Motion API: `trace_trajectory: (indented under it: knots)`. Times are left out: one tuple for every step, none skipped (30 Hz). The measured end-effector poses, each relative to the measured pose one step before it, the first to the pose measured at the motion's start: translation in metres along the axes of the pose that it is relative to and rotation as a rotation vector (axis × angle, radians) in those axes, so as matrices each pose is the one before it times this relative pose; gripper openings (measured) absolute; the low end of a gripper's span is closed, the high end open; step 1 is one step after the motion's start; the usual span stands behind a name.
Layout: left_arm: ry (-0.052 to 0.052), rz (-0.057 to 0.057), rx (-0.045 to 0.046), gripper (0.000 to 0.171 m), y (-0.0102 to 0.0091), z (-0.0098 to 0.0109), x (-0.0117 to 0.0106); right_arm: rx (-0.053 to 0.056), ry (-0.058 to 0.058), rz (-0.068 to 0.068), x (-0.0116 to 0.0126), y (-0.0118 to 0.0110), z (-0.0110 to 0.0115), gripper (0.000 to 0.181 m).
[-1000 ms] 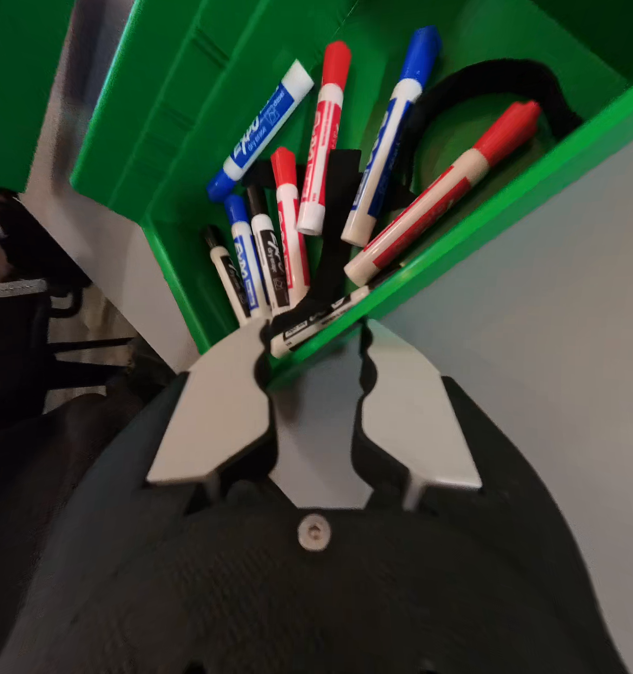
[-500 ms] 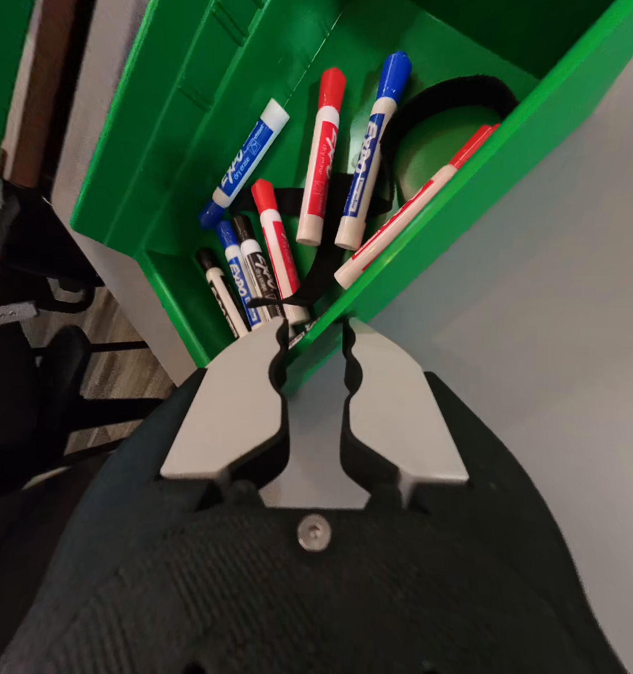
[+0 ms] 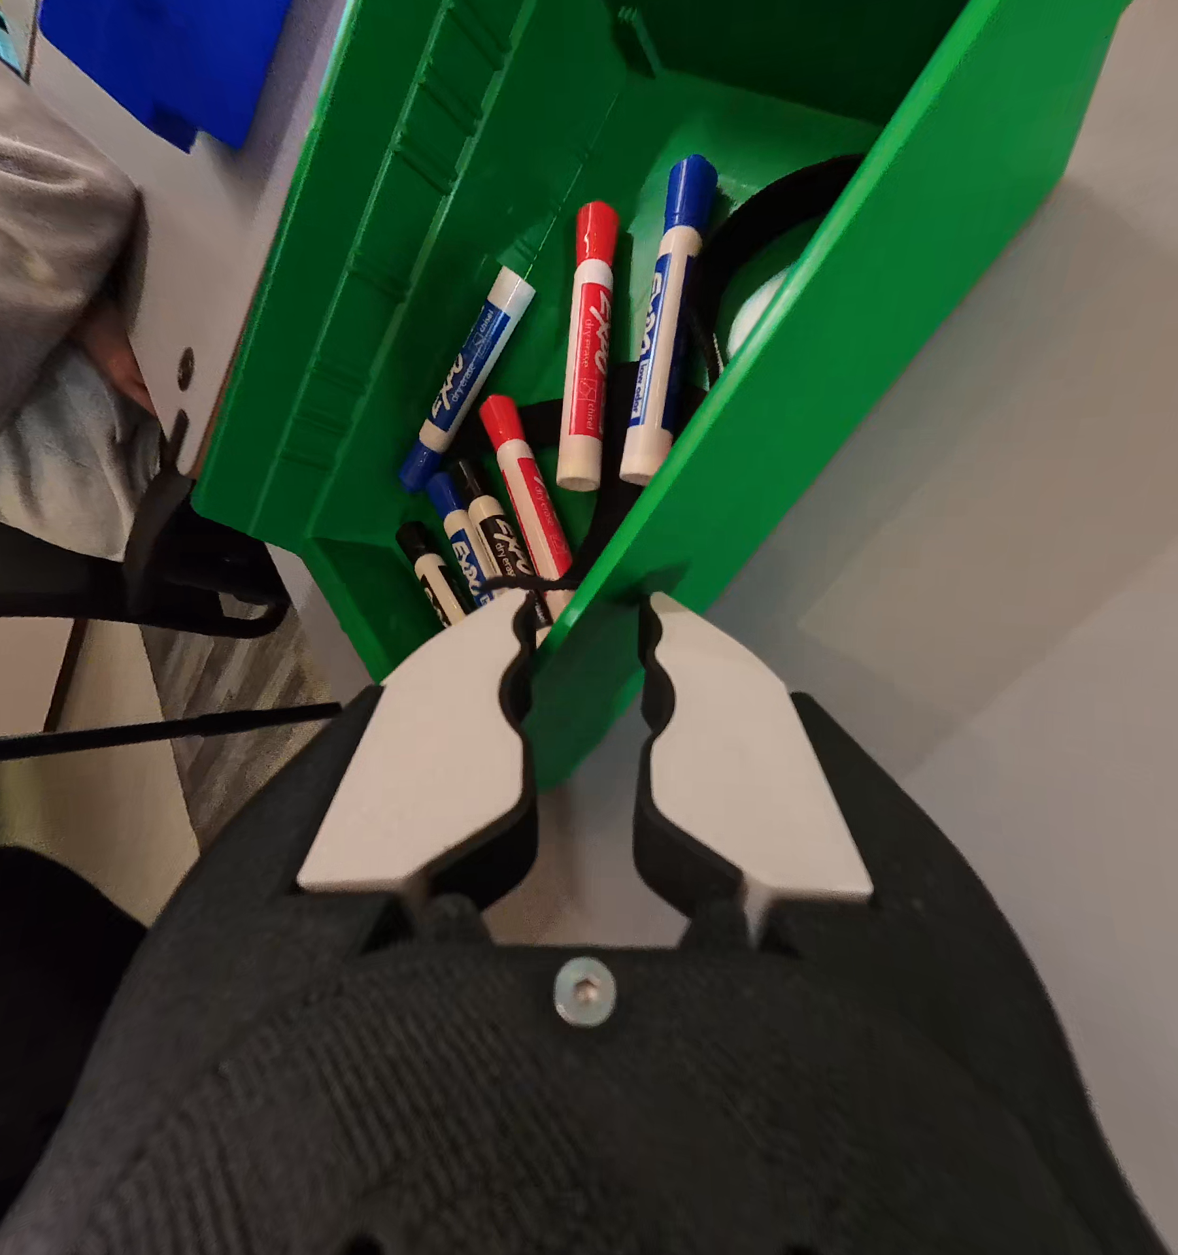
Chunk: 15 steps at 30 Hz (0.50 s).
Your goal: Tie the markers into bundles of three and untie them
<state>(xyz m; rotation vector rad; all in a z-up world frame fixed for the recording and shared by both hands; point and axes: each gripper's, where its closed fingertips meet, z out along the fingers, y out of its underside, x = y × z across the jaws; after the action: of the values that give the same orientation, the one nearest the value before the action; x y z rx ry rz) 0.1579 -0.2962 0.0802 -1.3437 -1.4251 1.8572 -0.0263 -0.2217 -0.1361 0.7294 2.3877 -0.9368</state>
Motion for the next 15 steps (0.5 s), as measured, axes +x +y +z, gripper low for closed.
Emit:
trace_trajectory:
  knots:
    - [0.0034, -0.0094, -0.00525, 0.006, 0.00153, -0.00055, -0.00023, 0.0026, -0.0052, -0.0013, -0.00625, -0.00296, 0.00762, 0.029]
    - [0.0043, -0.0066, -0.00304, 0.006, 0.00219, -0.00043, 0.00023, 0.0012, -0.0037, -0.0013, -0.00543, -0.00256, 0.00672, 0.030]
    - [0.0029, -0.0038, 0.00118, 0.006, 0.00253, -0.00060, 0.00032, 0.0007, -0.0035, -0.0016, -0.00465, -0.00223, 0.00571, 0.030]
    - [0.0032, -0.0044, 0.00235, 0.007, 0.00359, -0.00162, 0.00065, -0.0006, -0.0058, -0.0020, -0.00400, -0.00157, 0.00461, 0.030]
    - [0.0038, 0.0005, 0.00314, 0.007, 0.00448, -0.00353, 0.00114, -0.0036, -0.0119, -0.0020, -0.00377, -0.00054, 0.00331, 0.031]
    - [-0.0016, -0.0074, 0.00161, 0.006, 0.00339, -0.00330, -0.00032, -0.0050, -0.0187, -0.0022, -0.00361, 0.00034, 0.00159, 0.033]
    - [-0.0005, -0.0106, -0.00578, 0.006, 0.00168, -0.00180, -0.00142, -0.0034, -0.0276, 0.0016, -0.00410, 0.00045, -0.00070, 0.038]
    - [0.0050, -0.0028, -0.00841, 0.006, -0.00032, -0.00127, -0.00171, -0.0030, -0.0431, 0.0083, -0.00565, 0.00012, -0.00365, 0.045]
    - [0.0032, -0.0023, 0.00239, 0.006, -0.00302, -0.00163, -0.00166, 0.0031, -0.0557, 0.0107, -0.00758, -0.00036, -0.00668, 0.050]
    - [0.0000, -0.0062, 0.01728, 0.006, -0.00521, -0.00258, -0.00057, 0.0115, -0.0605, 0.0122, -0.00873, -0.00062, -0.00993, 0.053]
    - [0.0020, -0.0008, 0.02381, 0.006, -0.00619, -0.00326, 0.00132, 0.0209, -0.0550, 0.0110, -0.00893, -0.00064, -0.01250, 0.056]
    - [0.0056, 0.0098, 0.02147, 0.006, -0.00635, -0.00277, 0.00329, 0.0290, -0.0396, 0.0021, -0.00794, -0.00028, -0.01483, 0.057]
    - [0.0091, 0.0121, 0.01607, 0.006, -0.00665, -0.00185, 0.00526, 0.0327, -0.0174, -0.0114, -0.00571, 0.00031, -0.01665, 0.058]
    - [0.0138, 0.0138, 0.01046, 0.006, -0.00660, -0.00110, 0.00744, 0.0329, 0.0008, -0.0254, -0.00345, 0.00138, -0.01806, 0.062]
    - [0.0173, 0.0184, 0.01054, 0.006, -0.00670, -0.00069, 0.00947, 0.0343, 0.0083, -0.0274, -0.00183, 0.00235, -0.01903, 0.065]
